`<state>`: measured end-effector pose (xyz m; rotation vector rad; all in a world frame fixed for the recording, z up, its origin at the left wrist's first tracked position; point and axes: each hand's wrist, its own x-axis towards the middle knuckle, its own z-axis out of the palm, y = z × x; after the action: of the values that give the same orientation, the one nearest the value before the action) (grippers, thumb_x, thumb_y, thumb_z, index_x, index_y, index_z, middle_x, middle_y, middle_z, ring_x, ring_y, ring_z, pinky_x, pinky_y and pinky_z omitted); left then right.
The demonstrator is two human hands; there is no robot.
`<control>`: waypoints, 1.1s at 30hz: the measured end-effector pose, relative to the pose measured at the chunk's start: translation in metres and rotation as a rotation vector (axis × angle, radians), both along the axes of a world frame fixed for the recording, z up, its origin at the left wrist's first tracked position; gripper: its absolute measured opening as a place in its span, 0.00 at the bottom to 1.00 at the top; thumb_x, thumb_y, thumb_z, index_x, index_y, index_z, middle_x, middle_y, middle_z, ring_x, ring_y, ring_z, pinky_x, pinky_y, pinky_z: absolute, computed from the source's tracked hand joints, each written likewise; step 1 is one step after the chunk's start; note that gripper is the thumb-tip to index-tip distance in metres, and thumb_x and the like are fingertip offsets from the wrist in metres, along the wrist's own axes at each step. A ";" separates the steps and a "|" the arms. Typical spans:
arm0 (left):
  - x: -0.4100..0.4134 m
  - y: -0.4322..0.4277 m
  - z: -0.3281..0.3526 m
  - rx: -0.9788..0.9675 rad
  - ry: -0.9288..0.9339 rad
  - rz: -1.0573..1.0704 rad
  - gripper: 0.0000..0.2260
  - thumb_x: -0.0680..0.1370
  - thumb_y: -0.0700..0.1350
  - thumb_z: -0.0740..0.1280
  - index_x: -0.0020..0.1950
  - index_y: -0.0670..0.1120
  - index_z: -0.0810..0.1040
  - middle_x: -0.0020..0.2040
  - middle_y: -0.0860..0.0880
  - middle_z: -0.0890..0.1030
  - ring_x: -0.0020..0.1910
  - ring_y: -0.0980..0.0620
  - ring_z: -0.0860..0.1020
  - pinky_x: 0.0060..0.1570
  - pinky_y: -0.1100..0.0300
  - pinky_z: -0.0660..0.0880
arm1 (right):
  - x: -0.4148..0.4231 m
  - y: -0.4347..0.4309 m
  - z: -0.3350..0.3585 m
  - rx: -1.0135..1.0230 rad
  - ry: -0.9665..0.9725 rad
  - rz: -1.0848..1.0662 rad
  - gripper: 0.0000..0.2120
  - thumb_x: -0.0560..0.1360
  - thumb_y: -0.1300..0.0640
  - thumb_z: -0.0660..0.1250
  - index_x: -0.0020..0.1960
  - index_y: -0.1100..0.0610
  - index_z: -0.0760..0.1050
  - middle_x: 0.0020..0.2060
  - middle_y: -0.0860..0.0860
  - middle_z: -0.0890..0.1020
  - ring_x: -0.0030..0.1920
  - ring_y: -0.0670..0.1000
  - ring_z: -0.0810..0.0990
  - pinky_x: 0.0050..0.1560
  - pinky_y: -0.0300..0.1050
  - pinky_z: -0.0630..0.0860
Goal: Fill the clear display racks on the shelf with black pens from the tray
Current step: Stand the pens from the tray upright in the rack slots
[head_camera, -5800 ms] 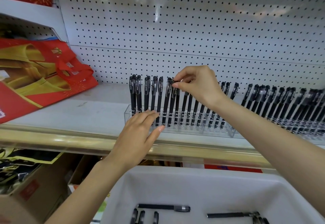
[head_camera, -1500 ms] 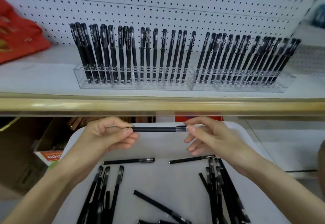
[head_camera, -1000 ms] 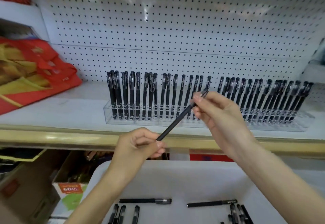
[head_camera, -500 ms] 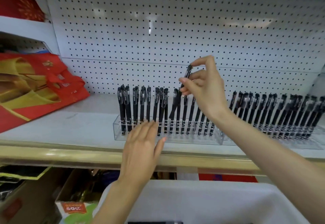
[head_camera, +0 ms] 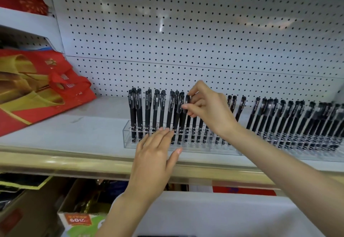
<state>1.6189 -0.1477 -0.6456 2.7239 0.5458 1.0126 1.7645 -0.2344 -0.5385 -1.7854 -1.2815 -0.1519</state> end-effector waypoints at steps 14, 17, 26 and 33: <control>-0.001 0.001 0.003 -0.081 -0.026 -0.056 0.30 0.78 0.63 0.47 0.73 0.49 0.67 0.73 0.55 0.68 0.74 0.58 0.59 0.71 0.61 0.49 | 0.003 0.009 0.013 -0.192 -0.204 -0.076 0.17 0.72 0.55 0.74 0.52 0.56 0.68 0.36 0.51 0.79 0.35 0.50 0.77 0.44 0.52 0.78; -0.002 0.001 0.004 -0.089 -0.020 -0.066 0.30 0.78 0.63 0.47 0.74 0.50 0.67 0.73 0.55 0.67 0.74 0.59 0.59 0.71 0.63 0.48 | 0.003 0.011 0.016 -0.195 -0.200 -0.086 0.18 0.71 0.53 0.75 0.50 0.57 0.67 0.37 0.52 0.78 0.32 0.48 0.75 0.42 0.51 0.79; -0.004 0.000 0.009 -0.105 -0.005 -0.078 0.24 0.81 0.57 0.56 0.75 0.51 0.64 0.74 0.56 0.65 0.74 0.60 0.56 0.69 0.68 0.44 | 0.001 0.015 0.017 -0.181 -0.142 -0.090 0.18 0.70 0.52 0.75 0.48 0.57 0.68 0.36 0.53 0.80 0.31 0.51 0.80 0.41 0.54 0.80; -0.006 0.003 0.013 -0.098 0.058 -0.091 0.24 0.81 0.57 0.55 0.76 0.51 0.61 0.76 0.56 0.62 0.75 0.60 0.53 0.70 0.68 0.43 | -0.001 0.011 0.028 -0.298 -0.069 -0.051 0.16 0.71 0.61 0.75 0.51 0.58 0.69 0.34 0.53 0.83 0.30 0.49 0.83 0.43 0.51 0.82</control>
<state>1.6125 -0.1450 -0.6327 2.6718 0.4637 0.8644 1.7630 -0.2235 -0.5103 -2.0829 -1.3634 -0.0529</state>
